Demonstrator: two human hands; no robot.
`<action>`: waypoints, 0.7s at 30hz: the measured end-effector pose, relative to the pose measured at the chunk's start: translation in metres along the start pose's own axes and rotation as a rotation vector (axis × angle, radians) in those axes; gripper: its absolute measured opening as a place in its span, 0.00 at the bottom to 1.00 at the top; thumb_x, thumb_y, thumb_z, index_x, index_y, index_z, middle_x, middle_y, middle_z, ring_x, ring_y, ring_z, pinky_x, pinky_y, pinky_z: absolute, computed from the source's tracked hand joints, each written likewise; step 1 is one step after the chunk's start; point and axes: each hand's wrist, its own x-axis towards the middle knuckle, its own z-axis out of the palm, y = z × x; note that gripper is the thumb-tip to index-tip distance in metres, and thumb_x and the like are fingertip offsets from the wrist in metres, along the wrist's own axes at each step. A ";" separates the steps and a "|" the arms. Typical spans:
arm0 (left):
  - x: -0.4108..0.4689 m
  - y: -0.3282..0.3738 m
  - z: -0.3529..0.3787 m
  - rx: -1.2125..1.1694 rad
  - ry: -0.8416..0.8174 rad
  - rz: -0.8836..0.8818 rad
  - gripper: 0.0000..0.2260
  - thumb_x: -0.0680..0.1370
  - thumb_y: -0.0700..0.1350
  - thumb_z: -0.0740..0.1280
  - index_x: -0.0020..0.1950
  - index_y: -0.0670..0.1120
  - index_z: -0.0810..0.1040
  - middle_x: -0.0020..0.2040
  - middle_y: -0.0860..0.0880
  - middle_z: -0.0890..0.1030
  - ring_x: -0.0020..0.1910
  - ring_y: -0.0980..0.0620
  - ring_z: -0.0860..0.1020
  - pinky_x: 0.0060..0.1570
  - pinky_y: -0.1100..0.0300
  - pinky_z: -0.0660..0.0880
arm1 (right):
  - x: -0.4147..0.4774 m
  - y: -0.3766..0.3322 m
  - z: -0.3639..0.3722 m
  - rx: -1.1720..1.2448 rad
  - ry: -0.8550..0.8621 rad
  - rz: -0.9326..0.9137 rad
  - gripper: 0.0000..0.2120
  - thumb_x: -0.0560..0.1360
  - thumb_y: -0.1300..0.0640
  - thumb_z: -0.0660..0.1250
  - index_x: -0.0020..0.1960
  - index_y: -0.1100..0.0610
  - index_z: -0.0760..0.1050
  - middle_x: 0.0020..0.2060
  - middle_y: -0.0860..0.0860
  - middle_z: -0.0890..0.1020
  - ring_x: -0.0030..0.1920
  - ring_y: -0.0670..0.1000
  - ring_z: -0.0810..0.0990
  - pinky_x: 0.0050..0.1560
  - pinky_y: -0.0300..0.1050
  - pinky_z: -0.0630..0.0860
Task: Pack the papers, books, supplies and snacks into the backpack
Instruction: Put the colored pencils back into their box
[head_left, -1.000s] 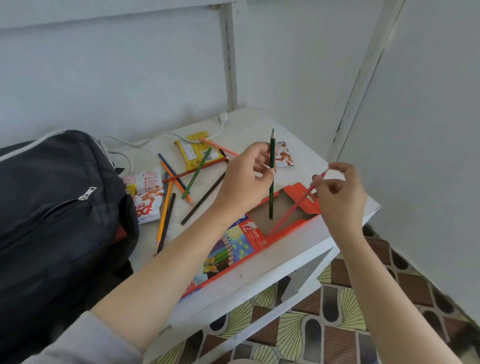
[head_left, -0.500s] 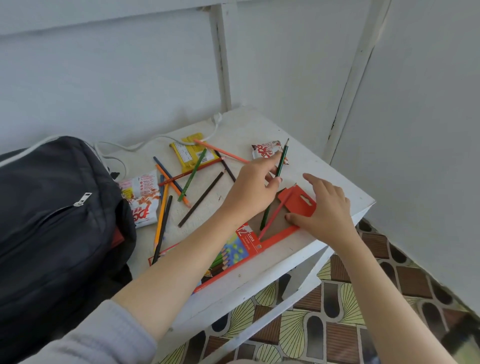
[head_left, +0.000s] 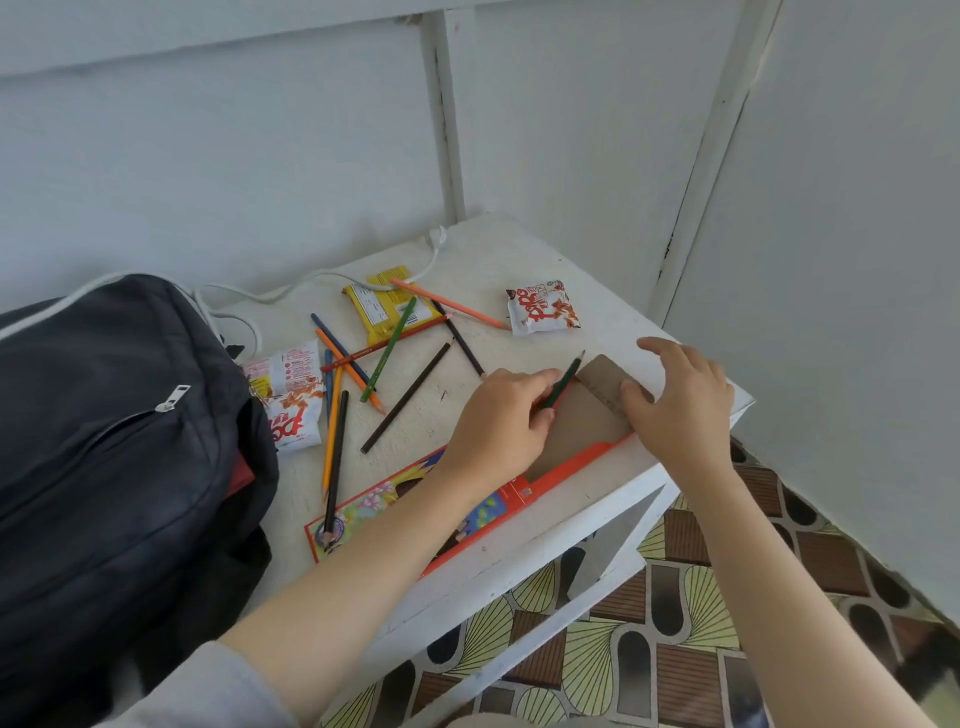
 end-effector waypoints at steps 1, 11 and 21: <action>-0.002 0.000 0.001 0.025 -0.003 0.013 0.19 0.77 0.41 0.65 0.68 0.44 0.72 0.53 0.46 0.81 0.55 0.47 0.73 0.54 0.53 0.73 | 0.001 0.001 0.000 -0.007 -0.008 0.001 0.21 0.73 0.58 0.66 0.66 0.54 0.72 0.62 0.54 0.76 0.64 0.59 0.68 0.62 0.53 0.62; -0.032 -0.006 0.007 0.266 -0.044 0.192 0.18 0.77 0.52 0.56 0.52 0.44 0.82 0.51 0.48 0.82 0.53 0.47 0.76 0.50 0.53 0.73 | 0.003 0.009 0.004 -0.038 -0.083 -0.023 0.16 0.74 0.59 0.66 0.61 0.48 0.77 0.65 0.55 0.74 0.66 0.59 0.66 0.65 0.54 0.59; -0.036 -0.008 0.003 0.048 0.078 0.000 0.10 0.75 0.42 0.67 0.56 0.46 0.81 0.54 0.51 0.78 0.57 0.55 0.71 0.57 0.61 0.68 | -0.004 0.011 -0.002 0.057 -0.126 -0.076 0.17 0.74 0.66 0.61 0.51 0.51 0.83 0.67 0.54 0.73 0.68 0.59 0.64 0.67 0.54 0.57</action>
